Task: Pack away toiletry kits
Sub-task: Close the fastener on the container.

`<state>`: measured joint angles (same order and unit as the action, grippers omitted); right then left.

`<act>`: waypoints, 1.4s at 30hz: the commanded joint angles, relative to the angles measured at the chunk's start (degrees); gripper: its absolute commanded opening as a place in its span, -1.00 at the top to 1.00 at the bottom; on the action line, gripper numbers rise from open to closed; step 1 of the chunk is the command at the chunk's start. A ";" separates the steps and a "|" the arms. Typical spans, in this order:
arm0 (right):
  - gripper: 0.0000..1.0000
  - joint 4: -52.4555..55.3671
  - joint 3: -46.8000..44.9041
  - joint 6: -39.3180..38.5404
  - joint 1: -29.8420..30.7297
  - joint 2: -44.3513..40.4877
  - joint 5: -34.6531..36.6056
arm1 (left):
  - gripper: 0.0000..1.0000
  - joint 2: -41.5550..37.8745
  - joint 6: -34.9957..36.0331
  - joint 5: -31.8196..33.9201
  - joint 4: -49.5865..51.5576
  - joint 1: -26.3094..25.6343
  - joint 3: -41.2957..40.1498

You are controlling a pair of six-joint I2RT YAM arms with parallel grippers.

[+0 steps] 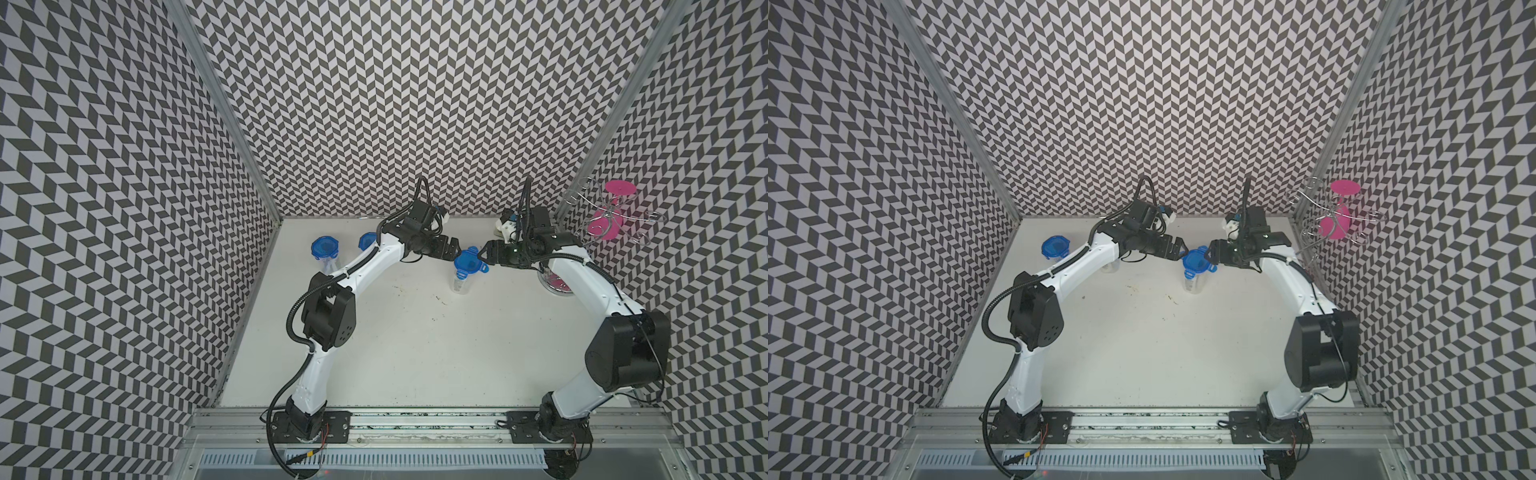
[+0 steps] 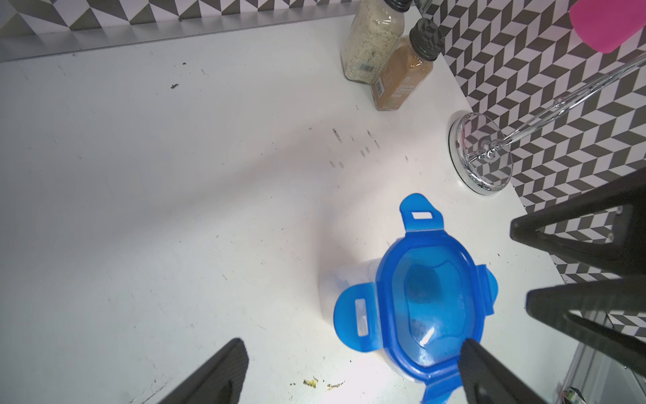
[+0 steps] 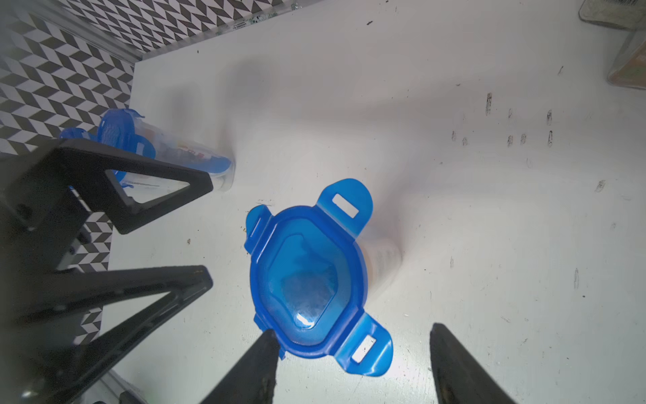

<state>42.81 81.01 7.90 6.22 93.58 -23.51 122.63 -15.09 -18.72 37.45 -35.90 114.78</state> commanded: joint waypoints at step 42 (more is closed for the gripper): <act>0.44 -0.97 1.09 -4.98 2.75 6.11 0.73 | -0.44 -0.30 -1.73 -0.27 0.69 -2.68 -1.76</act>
<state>40.80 81.14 4.12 8.78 98.45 -25.12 124.36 -16.60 -18.85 38.04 -38.24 113.25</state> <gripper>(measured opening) 0.278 0.731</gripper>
